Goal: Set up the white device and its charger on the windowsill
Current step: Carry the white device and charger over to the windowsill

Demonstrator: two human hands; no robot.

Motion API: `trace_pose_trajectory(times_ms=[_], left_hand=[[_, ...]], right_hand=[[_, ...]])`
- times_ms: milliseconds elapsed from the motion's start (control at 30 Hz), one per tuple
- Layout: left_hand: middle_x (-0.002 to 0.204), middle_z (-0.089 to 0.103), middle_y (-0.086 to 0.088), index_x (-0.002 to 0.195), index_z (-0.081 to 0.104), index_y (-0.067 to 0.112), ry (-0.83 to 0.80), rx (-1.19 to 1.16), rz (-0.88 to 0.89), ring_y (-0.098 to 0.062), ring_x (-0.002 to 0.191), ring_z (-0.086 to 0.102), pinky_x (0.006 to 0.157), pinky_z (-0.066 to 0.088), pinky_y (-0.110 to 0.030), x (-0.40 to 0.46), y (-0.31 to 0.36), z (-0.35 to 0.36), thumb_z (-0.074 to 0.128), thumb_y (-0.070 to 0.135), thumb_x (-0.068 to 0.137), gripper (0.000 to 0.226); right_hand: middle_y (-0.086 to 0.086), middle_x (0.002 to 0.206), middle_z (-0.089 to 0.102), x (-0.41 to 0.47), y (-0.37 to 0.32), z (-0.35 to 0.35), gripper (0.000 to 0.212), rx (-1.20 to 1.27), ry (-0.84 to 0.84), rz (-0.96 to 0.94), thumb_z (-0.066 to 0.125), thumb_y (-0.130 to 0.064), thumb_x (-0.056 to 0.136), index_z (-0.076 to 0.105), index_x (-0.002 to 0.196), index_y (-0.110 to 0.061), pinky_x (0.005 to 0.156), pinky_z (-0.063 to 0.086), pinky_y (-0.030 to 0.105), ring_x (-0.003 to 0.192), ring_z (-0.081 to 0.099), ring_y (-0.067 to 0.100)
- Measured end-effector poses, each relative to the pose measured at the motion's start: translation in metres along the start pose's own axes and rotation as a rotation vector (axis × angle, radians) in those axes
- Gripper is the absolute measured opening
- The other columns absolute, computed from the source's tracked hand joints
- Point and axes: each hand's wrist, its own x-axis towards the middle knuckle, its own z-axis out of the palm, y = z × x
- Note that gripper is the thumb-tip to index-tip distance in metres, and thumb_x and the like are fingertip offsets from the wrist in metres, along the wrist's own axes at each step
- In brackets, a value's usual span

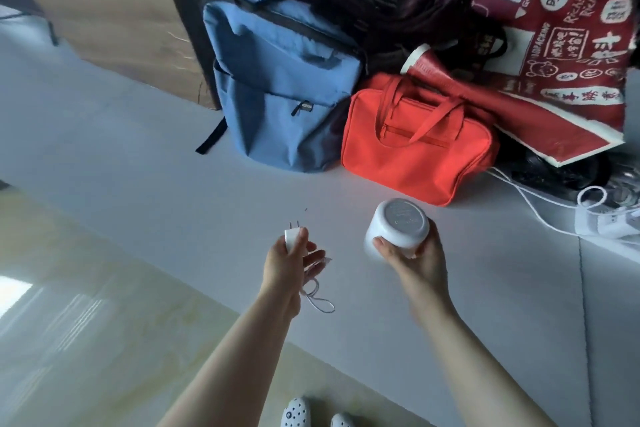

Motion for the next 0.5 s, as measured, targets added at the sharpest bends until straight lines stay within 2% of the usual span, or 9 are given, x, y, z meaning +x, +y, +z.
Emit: trace_pose_trajectory(times_ms=[167, 267, 400, 500], left_hand=[[0.085, 0.050, -0.007, 0.095, 0.049, 0.004, 0.140, -0.128, 0.017, -0.020, 0.073, 0.062, 0.064, 0.058, -0.033, -0.020, 0.022, -0.052, 0.047, 0.024, 0.098, 0.021], [0.088, 0.051, -0.010, 0.093, 0.050, 0.003, 0.232, -0.178, 0.036, -0.022, 0.074, 0.063, 0.058, 0.059, -0.029, -0.029, 0.032, -0.092, 0.049, 0.023, 0.097, 0.021], [0.092, 0.054, -0.013, 0.101, 0.051, 0.001, 0.347, -0.217, 0.075, -0.020, 0.073, 0.065, 0.051, 0.057, -0.022, -0.037, 0.048, -0.146, 0.049, 0.026, 0.097, 0.025], [0.093, 0.055, -0.012, 0.097, 0.053, 0.002, 0.421, -0.228, 0.106, -0.019, 0.072, 0.065, 0.050, 0.055, -0.022, -0.038, 0.064, -0.182, 0.048, 0.026, 0.096, 0.025]], right_hand=[[0.001, 0.116, 0.064, -0.002, -0.011, 0.038, 0.070, -0.024, -0.142, -0.044, 0.078, -0.043, 0.056, 0.056, 0.118, -0.018, 0.095, 0.049, 0.035, 0.106, 0.062, 0.017], [-0.003, 0.112, 0.064, -0.004, -0.019, 0.067, 0.070, -0.036, -0.239, -0.059, 0.077, -0.046, 0.055, 0.055, 0.116, -0.019, 0.091, 0.048, 0.030, 0.103, 0.061, 0.012], [-0.013, 0.108, 0.061, -0.006, -0.033, 0.111, 0.070, -0.042, -0.340, -0.083, 0.076, -0.049, 0.054, 0.054, 0.115, -0.022, 0.089, 0.045, 0.026, 0.096, 0.059, -0.007], [-0.007, 0.112, 0.062, -0.008, -0.044, 0.151, 0.073, -0.042, -0.404, -0.107, 0.077, -0.049, 0.054, 0.054, 0.117, -0.020, 0.093, 0.046, 0.030, 0.101, 0.060, 0.001]])
